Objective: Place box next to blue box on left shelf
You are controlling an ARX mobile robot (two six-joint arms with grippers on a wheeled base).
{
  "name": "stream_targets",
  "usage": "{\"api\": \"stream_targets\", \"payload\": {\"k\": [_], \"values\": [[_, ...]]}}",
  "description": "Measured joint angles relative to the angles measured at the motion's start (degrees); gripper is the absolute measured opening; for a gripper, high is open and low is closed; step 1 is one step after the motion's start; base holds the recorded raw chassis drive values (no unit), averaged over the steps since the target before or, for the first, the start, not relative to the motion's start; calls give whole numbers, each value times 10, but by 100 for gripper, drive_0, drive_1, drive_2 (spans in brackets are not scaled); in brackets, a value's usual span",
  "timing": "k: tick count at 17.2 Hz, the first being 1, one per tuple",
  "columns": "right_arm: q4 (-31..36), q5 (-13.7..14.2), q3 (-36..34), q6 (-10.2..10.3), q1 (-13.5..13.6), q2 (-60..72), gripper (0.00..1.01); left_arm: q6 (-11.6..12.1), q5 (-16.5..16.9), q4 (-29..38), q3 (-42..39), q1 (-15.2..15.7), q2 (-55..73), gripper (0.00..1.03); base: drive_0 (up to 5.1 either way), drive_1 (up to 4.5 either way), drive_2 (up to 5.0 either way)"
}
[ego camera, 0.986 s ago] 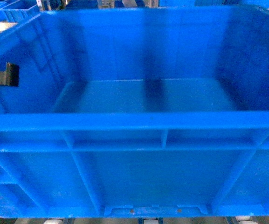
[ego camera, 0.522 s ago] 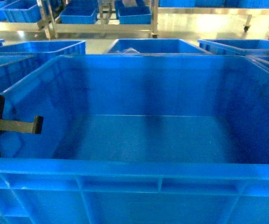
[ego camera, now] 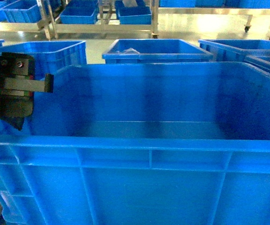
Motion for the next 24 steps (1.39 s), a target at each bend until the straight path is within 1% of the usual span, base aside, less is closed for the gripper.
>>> {"api": "stream_targets", "payload": {"k": [1,2,3,4,5,6,7,11,12,13,14,15,16,17,19,20,21,23,24], "values": [[5,2,0,1,0,-2,61,1,0,6,0,0,0,72,0,0,0],[29,9,0,0,-4,-10,68,1,0,16,0,0,0,78,0,0,0],[68,23,-1,-2,-7,-24,79,5,-1,47,0,-1,-4,90,0,0,0],[104,35,-4,-4,-11,-39,90,16,-10,81,-2,-1,-10,100,0,0,0],[111,39,-3,-4,-10,-48,100,27,-38,109,-3,-1,-17,98,0,0,0],[109,40,-4,-5,-10,-49,99,33,-48,110,-3,-1,-22,98,0,0,0],[108,40,-4,-6,-10,-47,97,35,-49,110,-4,-1,-22,98,0,0,0],[108,39,-5,-6,-10,-44,98,39,-50,108,-7,0,-20,98,0,0,0],[236,-16,-47,-43,-26,-51,92,53,-21,187,-29,7,-19,94,0,0,0],[368,-97,-123,-114,-49,-79,80,66,63,304,-83,27,-32,83,0,0,0],[444,-146,-184,-177,-65,-105,69,75,119,385,-155,52,-60,71,0,0,0],[499,-172,-225,-219,-83,-124,57,78,153,433,-192,71,-83,60,0,0,0],[517,-193,-251,-241,-94,-150,44,80,176,447,-219,87,-115,47,0,0,0],[521,-207,-279,-252,-104,-177,32,80,195,448,-245,102,-144,35,0,0,0],[518,-223,-324,-259,-128,-213,9,80,222,438,-292,129,-186,11,0,0,0],[514,-234,-343,-263,-136,-235,1,79,233,431,-310,141,-211,2,0,0,0],[509,-244,-357,-265,-143,-258,2,81,244,423,-323,153,-238,2,0,0,0],[492,-256,-382,-265,-157,-298,2,81,264,399,-350,171,-286,2,0,0,0],[479,-295,-394,-266,-188,-320,2,81,271,387,-360,178,-306,2,0,0,0]]}}
